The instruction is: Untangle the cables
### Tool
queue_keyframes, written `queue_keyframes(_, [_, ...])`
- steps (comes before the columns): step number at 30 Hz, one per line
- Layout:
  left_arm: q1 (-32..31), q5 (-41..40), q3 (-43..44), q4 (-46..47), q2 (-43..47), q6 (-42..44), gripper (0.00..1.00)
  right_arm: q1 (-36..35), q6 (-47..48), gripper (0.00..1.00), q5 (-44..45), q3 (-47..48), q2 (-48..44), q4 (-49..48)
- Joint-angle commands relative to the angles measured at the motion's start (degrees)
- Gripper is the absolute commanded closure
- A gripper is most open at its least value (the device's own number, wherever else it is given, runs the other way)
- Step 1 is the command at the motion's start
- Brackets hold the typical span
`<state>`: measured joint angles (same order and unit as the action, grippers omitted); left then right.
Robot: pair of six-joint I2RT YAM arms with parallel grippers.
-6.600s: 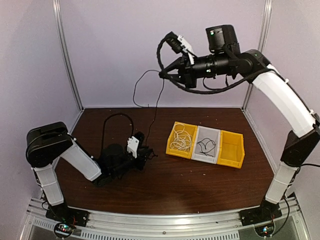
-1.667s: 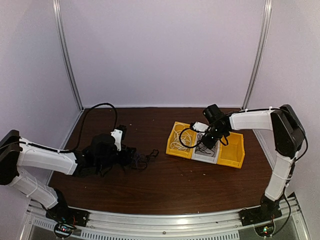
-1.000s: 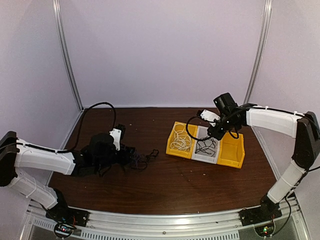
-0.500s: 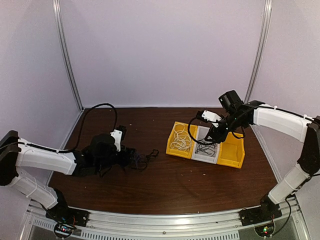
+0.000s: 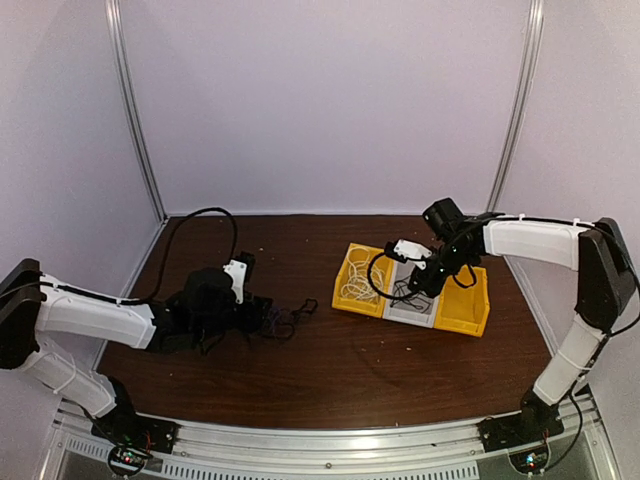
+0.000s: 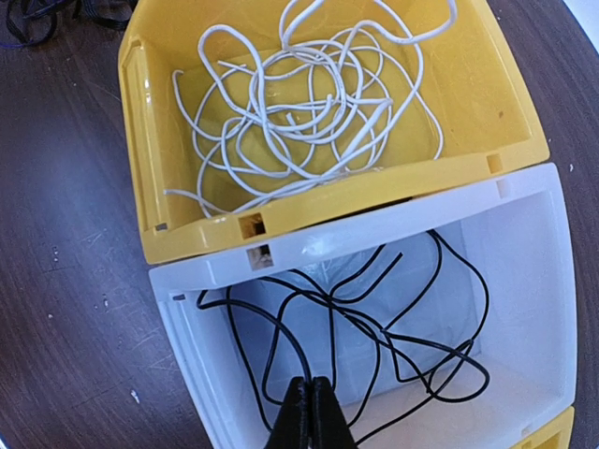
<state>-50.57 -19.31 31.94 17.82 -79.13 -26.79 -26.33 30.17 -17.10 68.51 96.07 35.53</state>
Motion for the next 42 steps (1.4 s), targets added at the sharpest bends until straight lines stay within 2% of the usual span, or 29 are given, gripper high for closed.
queue_keyframes(1, [0.12,0.15,1.04,1.09,-0.89,-1.14,0.45,0.14,-0.57,1.00,2.52,-2.23,1.17,-3.88])
queue_keyframes(6, [0.12,0.64,1.30,2.11,-2.38,-1.35,0.45,0.11,-1.34,1.00,4.85,-2.20,4.30,-4.19])
queue_keyframes(12, [0.12,0.51,2.10,2.33,-3.51,-0.76,0.45,0.14,-1.86,0.98,5.50,-3.18,1.54,-5.39])
queue_keyframes(13, [0.12,0.50,2.29,2.07,-3.67,-0.55,0.45,0.14,-1.95,0.90,5.88,-3.16,0.79,-4.99])
queue_keyframes(15, [0.12,0.44,2.78,1.09,-3.53,-0.23,0.45,0.20,-1.75,0.83,6.59,-2.61,-1.24,-3.48])
queue_keyframes(19, [0.12,-0.69,2.99,-0.82,-2.48,0.30,0.44,0.33,0.88,0.59,5.82,-1.13,-8.45,0.15])
queue_keyframes(21, [0.21,-1.21,2.88,-1.60,-1.73,0.53,0.42,0.37,1.49,0.40,4.55,0.37,-12.54,2.14])
queue_keyframes(22, [0.21,-1.46,2.75,-1.88,-1.46,0.49,0.41,0.33,1.53,0.34,3.75,0.84,-13.97,2.30])
queue_keyframes(24, [0.25,-1.55,2.16,-1.80,-1.06,0.14,0.38,0.27,1.13,0.26,1.60,1.97,-16.21,2.24])
queue_keyframes(32, [2.81,3.27,-0.21,-0.92,-1.03,-3.69,0.36,-2.64,1.82,0.25,-13.72,4.80,-14.46,-0.28])
queue_keyframes(37, [5.18,4.20,-1.60,-4.71,-0.81,-5.30,0.33,-10.00,3.48,0.31,-11.25,8.47,-7.01,0.80])
queue_keyframes(42, [5.56,8.00,-5.75,-2.80,0.90,-7.61,0.35,-14.06,3.08,0.39,-10.14,10.00,-1.56,-1.39])
